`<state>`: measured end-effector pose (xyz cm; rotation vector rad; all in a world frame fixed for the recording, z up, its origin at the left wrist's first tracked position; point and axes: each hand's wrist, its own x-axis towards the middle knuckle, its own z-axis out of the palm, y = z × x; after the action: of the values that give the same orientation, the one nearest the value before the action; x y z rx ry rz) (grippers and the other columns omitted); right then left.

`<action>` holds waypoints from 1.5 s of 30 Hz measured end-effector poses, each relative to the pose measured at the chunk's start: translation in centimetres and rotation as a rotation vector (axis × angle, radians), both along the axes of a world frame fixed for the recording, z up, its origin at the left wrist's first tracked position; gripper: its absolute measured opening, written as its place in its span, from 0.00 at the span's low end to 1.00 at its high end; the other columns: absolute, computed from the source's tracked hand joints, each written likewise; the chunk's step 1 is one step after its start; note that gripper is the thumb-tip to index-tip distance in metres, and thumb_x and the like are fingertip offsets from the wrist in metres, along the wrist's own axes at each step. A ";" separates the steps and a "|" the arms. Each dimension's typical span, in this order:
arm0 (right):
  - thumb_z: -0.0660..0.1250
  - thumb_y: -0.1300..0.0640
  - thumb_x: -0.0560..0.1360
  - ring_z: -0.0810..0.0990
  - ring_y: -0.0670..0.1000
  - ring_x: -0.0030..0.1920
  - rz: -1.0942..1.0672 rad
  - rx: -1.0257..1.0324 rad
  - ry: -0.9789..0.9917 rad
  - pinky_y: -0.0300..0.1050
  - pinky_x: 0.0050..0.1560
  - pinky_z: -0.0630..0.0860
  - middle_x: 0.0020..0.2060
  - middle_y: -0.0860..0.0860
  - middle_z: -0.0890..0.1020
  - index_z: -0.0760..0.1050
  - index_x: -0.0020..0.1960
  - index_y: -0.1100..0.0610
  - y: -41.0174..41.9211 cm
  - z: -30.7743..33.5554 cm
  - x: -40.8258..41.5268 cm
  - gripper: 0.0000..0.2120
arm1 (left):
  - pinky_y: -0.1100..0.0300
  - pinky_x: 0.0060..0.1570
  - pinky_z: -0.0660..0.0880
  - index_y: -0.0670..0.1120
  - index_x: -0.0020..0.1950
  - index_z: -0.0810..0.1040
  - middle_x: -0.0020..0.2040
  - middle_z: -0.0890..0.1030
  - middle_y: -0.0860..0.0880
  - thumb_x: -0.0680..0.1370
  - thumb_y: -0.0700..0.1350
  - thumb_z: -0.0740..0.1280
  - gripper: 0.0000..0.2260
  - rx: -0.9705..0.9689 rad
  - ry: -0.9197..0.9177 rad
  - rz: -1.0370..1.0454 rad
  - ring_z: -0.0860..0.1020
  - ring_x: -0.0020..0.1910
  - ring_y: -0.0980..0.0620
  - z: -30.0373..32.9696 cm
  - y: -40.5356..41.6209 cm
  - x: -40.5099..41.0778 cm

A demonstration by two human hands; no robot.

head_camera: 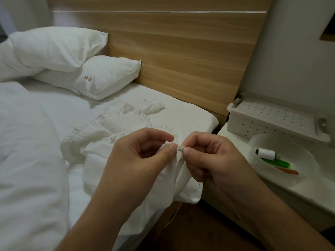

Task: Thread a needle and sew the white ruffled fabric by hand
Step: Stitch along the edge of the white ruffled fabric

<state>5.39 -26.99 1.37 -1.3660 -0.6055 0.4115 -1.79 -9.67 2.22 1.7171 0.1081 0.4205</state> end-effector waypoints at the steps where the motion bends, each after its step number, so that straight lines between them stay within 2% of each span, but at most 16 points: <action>1: 0.68 0.59 0.77 0.66 0.47 0.28 0.004 0.005 0.005 0.41 0.29 0.63 0.28 0.52 0.70 0.78 0.46 0.66 0.0 -0.1 0.0 0.09 | 0.53 0.51 0.86 0.52 0.51 0.88 0.44 0.89 0.50 0.76 0.43 0.78 0.05 -0.010 0.004 -0.005 0.88 0.47 0.52 0.0 0.0 0.0; 5: 0.69 0.57 0.77 0.67 0.47 0.27 -0.007 0.017 0.021 0.40 0.28 0.64 0.27 0.53 0.71 0.80 0.45 0.63 0.3 -0.1 -0.2 0.09 | 0.51 0.52 0.85 0.51 0.51 0.88 0.44 0.89 0.49 0.76 0.43 0.77 0.05 -0.039 0.004 -0.010 0.88 0.47 0.51 0.0 0.0 0.0; 7: 0.71 0.53 0.77 0.67 0.47 0.27 -0.030 0.005 0.016 0.41 0.28 0.64 0.26 0.54 0.71 0.80 0.44 0.62 0.5 -0.1 -0.3 0.11 | 0.53 0.50 0.84 0.51 0.51 0.88 0.44 0.89 0.49 0.76 0.43 0.77 0.05 -0.041 -0.005 -0.003 0.88 0.47 0.51 -0.1 0.0 0.1; 9: 0.70 0.51 0.75 0.67 0.47 0.26 -0.057 -0.012 0.006 0.40 0.28 0.65 0.26 0.55 0.72 0.81 0.44 0.60 0.6 0.1 -0.6 0.11 | 0.55 0.50 0.83 0.51 0.52 0.88 0.45 0.89 0.50 0.76 0.43 0.77 0.06 -0.043 -0.011 0.010 0.88 0.48 0.52 -0.1 0.0 0.1; 14: 0.68 0.54 0.79 0.69 0.48 0.28 -0.099 -0.034 -0.002 0.39 0.30 0.68 0.27 0.54 0.73 0.76 0.58 0.56 0.7 0.3 -1.1 0.10 | 0.58 0.50 0.83 0.51 0.54 0.88 0.46 0.89 0.51 0.75 0.45 0.77 0.08 -0.057 -0.005 0.008 0.88 0.50 0.52 -0.2 0.1 0.1; 21: 0.66 0.60 0.81 0.69 0.49 0.29 -0.124 0.012 0.010 0.41 0.29 0.66 0.27 0.54 0.73 0.71 0.57 0.58 1.2 0.3 -1.5 0.06 | 0.57 0.51 0.85 0.50 0.54 0.87 0.46 0.89 0.50 0.76 0.42 0.76 0.07 -0.067 0.012 -0.033 0.88 0.49 0.51 -0.5 -0.3 0.2; 26: 0.68 0.51 0.76 0.73 0.49 0.28 -0.099 -0.004 0.004 0.41 0.29 0.71 0.32 0.58 0.82 0.74 0.60 0.56 1.2 0.9 -1.7 0.15 | 0.54 0.52 0.84 0.52 0.57 0.87 0.47 0.89 0.49 0.75 0.47 0.76 0.10 -0.118 -0.006 -0.021 0.88 0.50 0.49 -0.2 -0.4 0.1; 28: 0.67 0.50 0.77 0.74 0.52 0.29 -0.101 -0.017 -0.006 0.43 0.30 0.73 0.35 0.59 0.84 0.74 0.60 0.55 1.0 0.9 -1.6 0.15 | 0.54 0.51 0.81 0.54 0.57 0.86 0.47 0.89 0.49 0.75 0.50 0.75 0.12 -0.132 -0.013 0.004 0.87 0.50 0.49 -0.2 -0.4 0.0; 32: 0.65 0.61 0.82 0.77 0.58 0.32 -0.132 -0.032 -0.020 0.49 0.33 0.76 0.39 0.62 0.85 0.74 0.59 0.57 0.6 0.6 -1.2 0.06 | 0.58 0.48 0.79 0.54 0.56 0.86 0.47 0.89 0.49 0.79 0.44 0.74 0.09 -0.188 -0.047 0.032 0.87 0.49 0.52 -0.2 -0.3 0.1; 35: 0.63 0.68 0.82 0.78 0.57 0.32 -0.149 -0.027 -0.030 0.48 0.34 0.77 0.38 0.62 0.85 0.74 0.57 0.60 0.4 0.5 -1.1 0.07 | 0.61 0.46 0.80 0.54 0.56 0.87 0.47 0.88 0.49 0.78 0.44 0.74 0.09 -0.201 -0.059 0.047 0.86 0.48 0.53 -0.3 -0.1 0.2; 40: 0.63 0.70 0.81 0.78 0.57 0.31 -0.188 -0.012 -0.051 0.47 0.32 0.78 0.35 0.62 0.84 0.68 0.55 0.62 0.9 0.8 -1.7 0.07 | 0.64 0.44 0.80 0.53 0.56 0.86 0.43 0.87 0.47 0.78 0.42 0.74 0.09 -0.197 -0.046 0.011 0.85 0.43 0.56 -0.3 -0.4 0.2; 43: 0.64 0.70 0.81 0.78 0.57 0.30 -0.233 -0.019 -0.054 0.47 0.30 0.76 0.34 0.61 0.84 0.67 0.52 0.60 1.3 0.9 -2.0 0.08 | 0.59 0.44 0.82 0.47 0.57 0.84 0.37 0.85 0.44 0.80 0.39 0.72 0.08 -0.141 -0.042 -0.061 0.85 0.39 0.48 -0.3 -0.9 0.2; 45: 0.65 0.68 0.82 0.80 0.57 0.30 -0.238 -0.054 -0.072 0.48 0.29 0.76 0.34 0.61 0.84 0.68 0.52 0.58 1.3 1.1 -2.2 0.08 | 0.58 0.43 0.82 0.46 0.56 0.84 0.36 0.84 0.44 0.80 0.38 0.71 0.07 -0.113 -0.050 -0.069 0.85 0.37 0.47 -0.4 -0.9 0.3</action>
<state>3.16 -25.72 2.44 -1.4896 -0.4863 0.1883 -1.52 -10.60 1.80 1.5933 0.0357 0.3990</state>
